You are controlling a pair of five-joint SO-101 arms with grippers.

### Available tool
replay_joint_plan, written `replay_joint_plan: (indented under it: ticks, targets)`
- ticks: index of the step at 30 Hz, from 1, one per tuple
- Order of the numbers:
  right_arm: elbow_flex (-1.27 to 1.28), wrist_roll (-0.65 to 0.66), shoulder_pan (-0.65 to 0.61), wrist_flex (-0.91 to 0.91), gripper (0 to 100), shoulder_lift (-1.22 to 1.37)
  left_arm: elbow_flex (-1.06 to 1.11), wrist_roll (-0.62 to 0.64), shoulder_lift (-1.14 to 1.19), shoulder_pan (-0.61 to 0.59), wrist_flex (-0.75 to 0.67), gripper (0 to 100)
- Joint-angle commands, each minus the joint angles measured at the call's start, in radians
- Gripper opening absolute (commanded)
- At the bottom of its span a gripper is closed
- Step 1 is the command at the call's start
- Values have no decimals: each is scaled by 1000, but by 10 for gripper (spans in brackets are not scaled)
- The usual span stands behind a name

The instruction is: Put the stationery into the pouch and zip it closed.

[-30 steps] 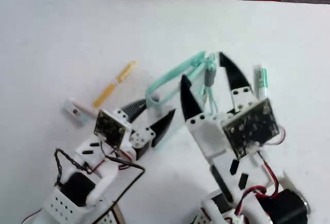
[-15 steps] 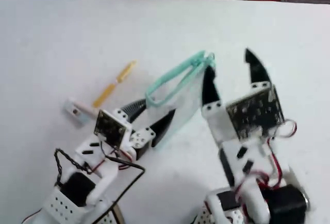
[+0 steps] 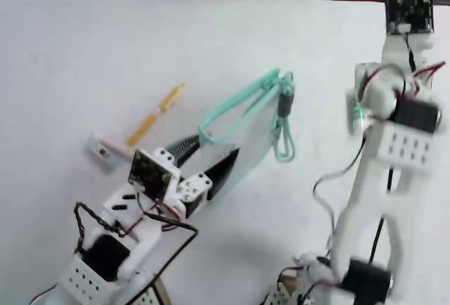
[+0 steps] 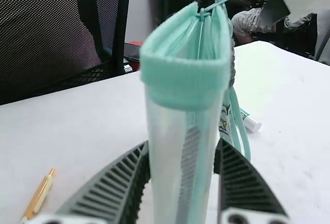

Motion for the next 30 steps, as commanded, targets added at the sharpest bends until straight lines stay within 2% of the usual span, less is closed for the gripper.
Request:
replay_joint_plan:
  ticks: [1,14,21,30]
  targets:
    - [-112,60,28,-7,240,159,-17,11,-7,-7,-25,203]
    - [-519,74,7,-4,239,746,-17,11,-7,-7,-26,203]
    - [-789,74,-21,90,140,966,-17,11,-7,-7,-26,203]
    - [-1146,74,-21,229,176,1222,-17,11,-7,-7,-26,203]
